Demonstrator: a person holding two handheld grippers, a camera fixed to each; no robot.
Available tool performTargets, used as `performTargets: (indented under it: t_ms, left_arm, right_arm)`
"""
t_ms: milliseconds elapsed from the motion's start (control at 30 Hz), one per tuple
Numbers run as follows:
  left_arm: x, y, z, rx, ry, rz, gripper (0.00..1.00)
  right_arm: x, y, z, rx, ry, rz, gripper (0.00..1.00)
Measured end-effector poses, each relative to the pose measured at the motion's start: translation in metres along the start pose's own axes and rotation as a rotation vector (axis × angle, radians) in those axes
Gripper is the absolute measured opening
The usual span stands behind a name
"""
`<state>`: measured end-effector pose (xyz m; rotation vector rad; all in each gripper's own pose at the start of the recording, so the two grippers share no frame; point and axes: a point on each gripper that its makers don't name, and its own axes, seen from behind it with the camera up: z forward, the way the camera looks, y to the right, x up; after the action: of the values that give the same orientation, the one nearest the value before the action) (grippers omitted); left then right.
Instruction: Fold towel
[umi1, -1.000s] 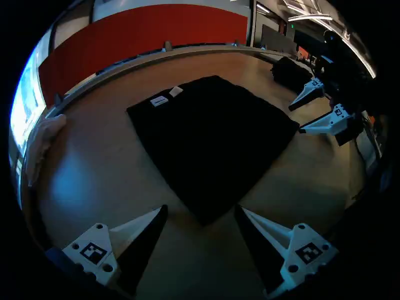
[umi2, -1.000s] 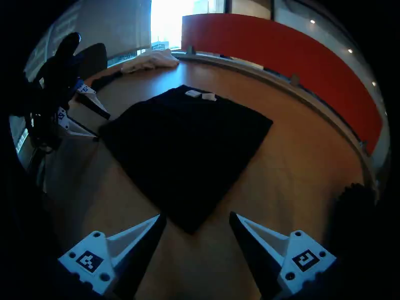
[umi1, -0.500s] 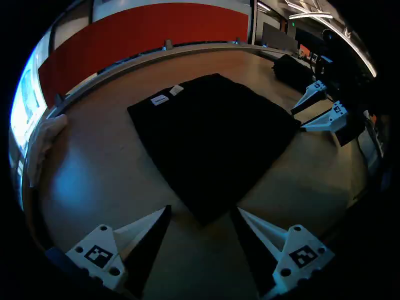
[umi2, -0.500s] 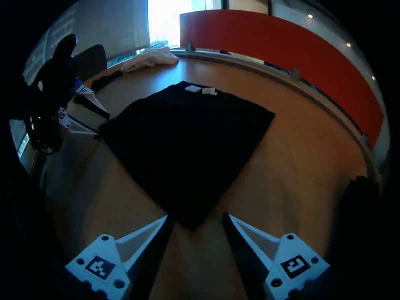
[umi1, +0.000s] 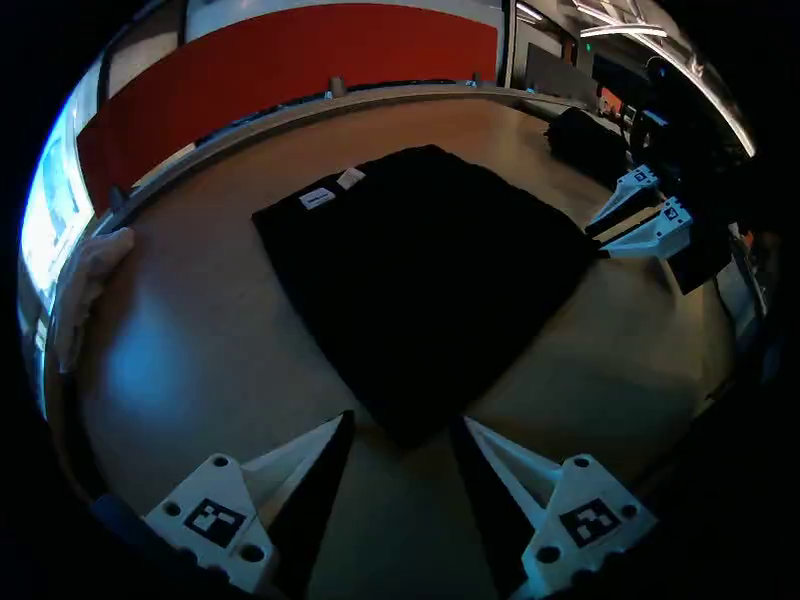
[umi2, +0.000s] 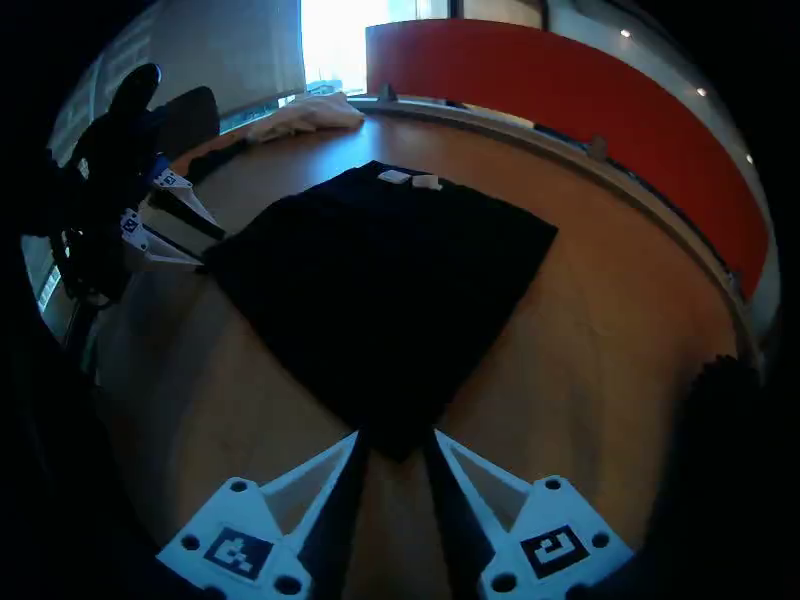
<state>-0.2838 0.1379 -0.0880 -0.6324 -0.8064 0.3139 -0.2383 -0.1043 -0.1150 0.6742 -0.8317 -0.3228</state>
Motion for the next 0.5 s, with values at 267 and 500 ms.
performTargets:
  t_ms: [267, 500]
  left_arm:
    - [0.0009, -0.0017, 0.0009, 0.014, -0.005, -0.008, 0.31]
    - [0.0022, 0.0001, 0.0019, 0.029, -0.008, -0.016, 0.17]
  right_arm:
    - [0.0001, -0.0021, 0.0006, -0.002, -0.003, 0.008, 0.2]
    - [0.0005, -0.0054, -0.0006, 0.004, -0.007, 0.019, 0.16]
